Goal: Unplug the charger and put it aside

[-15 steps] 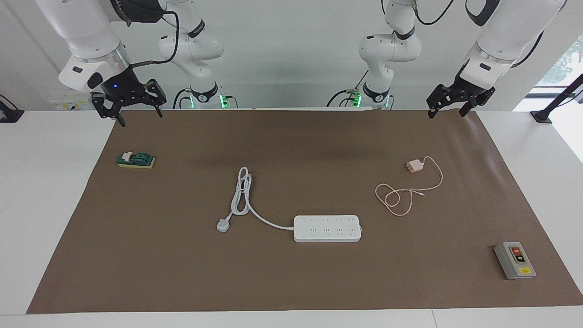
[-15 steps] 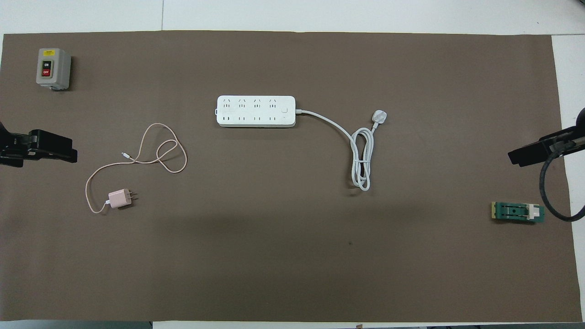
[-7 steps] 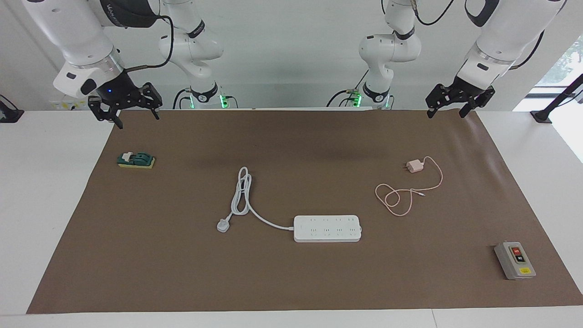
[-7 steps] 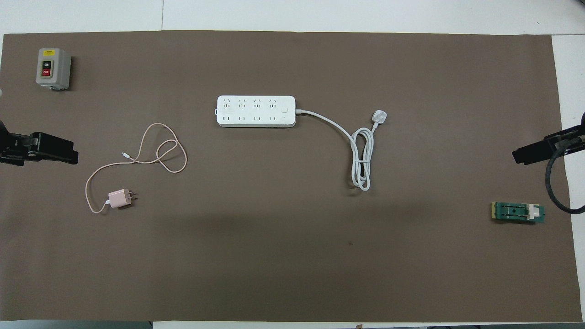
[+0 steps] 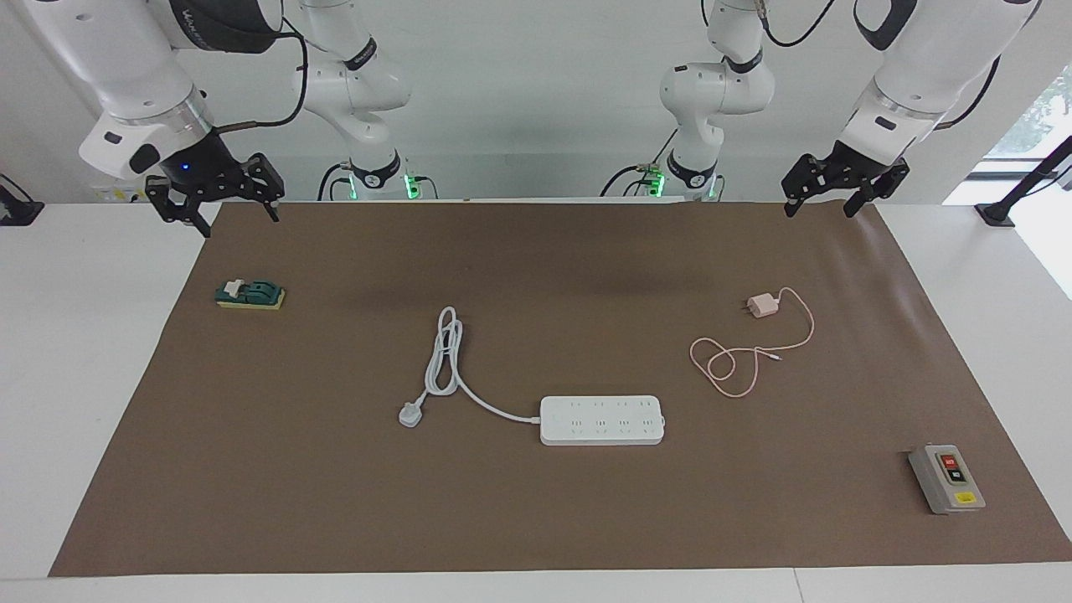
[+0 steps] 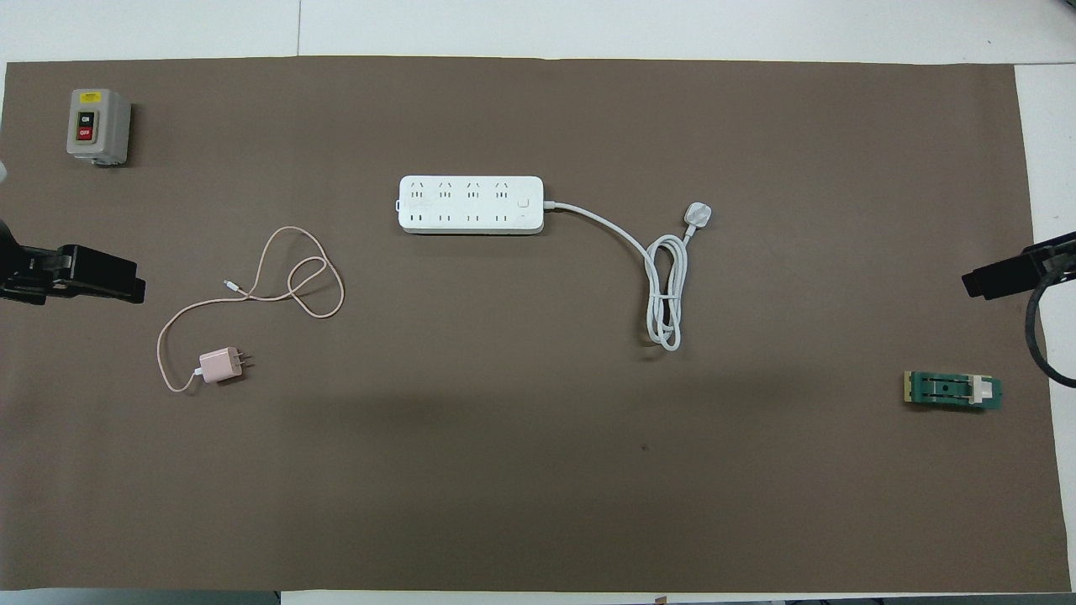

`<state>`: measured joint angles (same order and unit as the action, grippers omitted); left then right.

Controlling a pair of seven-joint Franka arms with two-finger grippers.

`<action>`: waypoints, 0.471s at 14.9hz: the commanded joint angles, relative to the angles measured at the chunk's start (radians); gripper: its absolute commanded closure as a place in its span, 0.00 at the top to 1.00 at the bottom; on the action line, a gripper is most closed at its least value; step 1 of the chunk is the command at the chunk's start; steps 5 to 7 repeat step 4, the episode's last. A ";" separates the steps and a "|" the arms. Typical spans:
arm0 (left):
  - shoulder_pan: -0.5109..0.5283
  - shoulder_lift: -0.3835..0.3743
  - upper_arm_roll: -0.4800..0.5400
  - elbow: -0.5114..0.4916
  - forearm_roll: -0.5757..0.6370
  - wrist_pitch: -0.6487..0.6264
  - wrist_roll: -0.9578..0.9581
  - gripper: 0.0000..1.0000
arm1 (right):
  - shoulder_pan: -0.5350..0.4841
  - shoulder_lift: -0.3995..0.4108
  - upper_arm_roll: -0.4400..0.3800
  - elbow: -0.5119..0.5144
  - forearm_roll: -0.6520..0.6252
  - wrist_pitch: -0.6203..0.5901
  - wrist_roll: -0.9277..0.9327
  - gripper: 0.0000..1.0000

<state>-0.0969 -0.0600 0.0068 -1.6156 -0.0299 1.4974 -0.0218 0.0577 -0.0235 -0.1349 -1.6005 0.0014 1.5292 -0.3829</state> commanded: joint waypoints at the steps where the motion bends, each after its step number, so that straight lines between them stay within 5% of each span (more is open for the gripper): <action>1: -0.006 -0.004 0.002 -0.001 0.012 -0.009 0.011 1.00 | -0.048 0.000 0.027 -0.006 -0.011 0.008 -0.056 1.00; 7: -0.006 -0.004 0.002 0.000 0.012 -0.008 0.014 1.00 | -0.073 0.000 0.054 -0.006 -0.003 -0.001 -0.048 1.00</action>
